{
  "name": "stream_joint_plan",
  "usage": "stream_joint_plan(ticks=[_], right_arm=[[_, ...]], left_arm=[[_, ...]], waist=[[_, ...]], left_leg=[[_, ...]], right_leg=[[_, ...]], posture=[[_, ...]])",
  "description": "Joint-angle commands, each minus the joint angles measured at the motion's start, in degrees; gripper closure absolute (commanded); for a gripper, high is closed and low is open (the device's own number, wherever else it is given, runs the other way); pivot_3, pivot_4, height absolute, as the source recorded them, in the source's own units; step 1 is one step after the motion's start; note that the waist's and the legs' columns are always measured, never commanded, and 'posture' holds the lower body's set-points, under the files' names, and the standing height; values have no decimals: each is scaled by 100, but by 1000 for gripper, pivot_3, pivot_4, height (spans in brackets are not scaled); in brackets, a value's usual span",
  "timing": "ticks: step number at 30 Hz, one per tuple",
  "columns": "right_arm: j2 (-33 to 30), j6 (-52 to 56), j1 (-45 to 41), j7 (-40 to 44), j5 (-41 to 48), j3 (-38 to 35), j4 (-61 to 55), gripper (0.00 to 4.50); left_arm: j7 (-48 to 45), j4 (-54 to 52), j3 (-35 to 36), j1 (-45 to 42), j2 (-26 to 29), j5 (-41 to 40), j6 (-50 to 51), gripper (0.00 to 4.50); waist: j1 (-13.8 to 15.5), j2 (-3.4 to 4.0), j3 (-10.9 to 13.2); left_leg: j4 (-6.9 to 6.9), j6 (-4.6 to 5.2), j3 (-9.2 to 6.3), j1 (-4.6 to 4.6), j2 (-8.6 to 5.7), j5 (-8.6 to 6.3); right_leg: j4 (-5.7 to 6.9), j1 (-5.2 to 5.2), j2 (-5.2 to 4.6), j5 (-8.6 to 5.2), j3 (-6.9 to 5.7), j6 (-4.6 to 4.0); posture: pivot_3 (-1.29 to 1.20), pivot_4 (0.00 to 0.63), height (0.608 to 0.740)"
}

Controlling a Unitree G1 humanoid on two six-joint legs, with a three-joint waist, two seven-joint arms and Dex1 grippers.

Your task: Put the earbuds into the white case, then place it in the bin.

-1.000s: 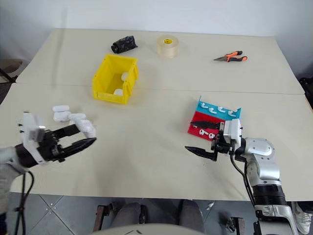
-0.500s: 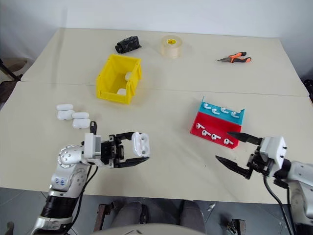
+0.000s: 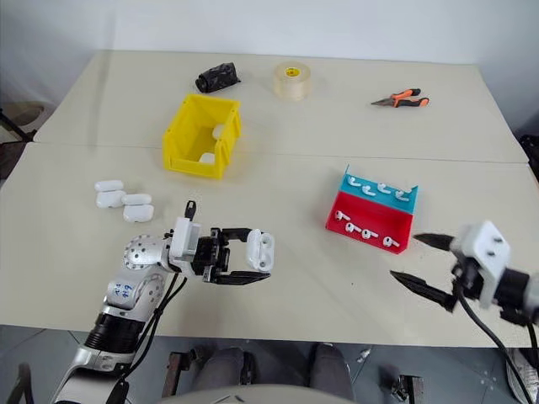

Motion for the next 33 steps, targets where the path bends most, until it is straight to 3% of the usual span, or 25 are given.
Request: stream_joint_plan(ticks=[1, 6, 12, 19, 33], right_arm=[[-659, 1042, -777, -450, -326, 755, -6, 0], [-1047, 2096, -2568, -381, -415, 2028, 477, 0], [-1296, 1980, -4111, 451, -1416, 3709, 1298, 0], [-1217, 1325, -4722, 1084, -2383, 4507, 2067, 0], [-670, 299, -5124, 1704, -3481, 4941, 2989, 0]], left_arm=[[109, -367, -82, 67, 31, -2, 65, 1776], [224, -478, -206, 33, 7, 69, 146, 1776], [331, -360, -470, -114, -157, 343, -82, 1776], [473, -434, -619, -153, -321, 423, -89, 1776], [729, -713, -657, 29, -258, 423, 21, 1776]], waist=[[9, -2, 1], [39, -1, 0], [19, 1, 1], [1, 1, 0], [-4, 1, 0]], left_leg=[[-1, 1, -1, -1, 0, 0], [5, 3, -9, -25, -2, -2], [11, 4, -15, -50, -3, -2], [27, 7, -20, -70, -4, -3], [41, 7, -20, -73, -3, -3]], right_leg=[[-3, 0, 0, 0, 0, 0], [-26, 0, -1, 4, -18, 7], [-35, -9, -1, 7, -33, 12], [-36, -17, -1, 10, -40, 18], [-33, -17, -1, 10, -40, 19]], posture=[[0, 150, 740], [0, 150, 740], [0, 150, 740], [0, 150, 740], [0, 150, 740]])
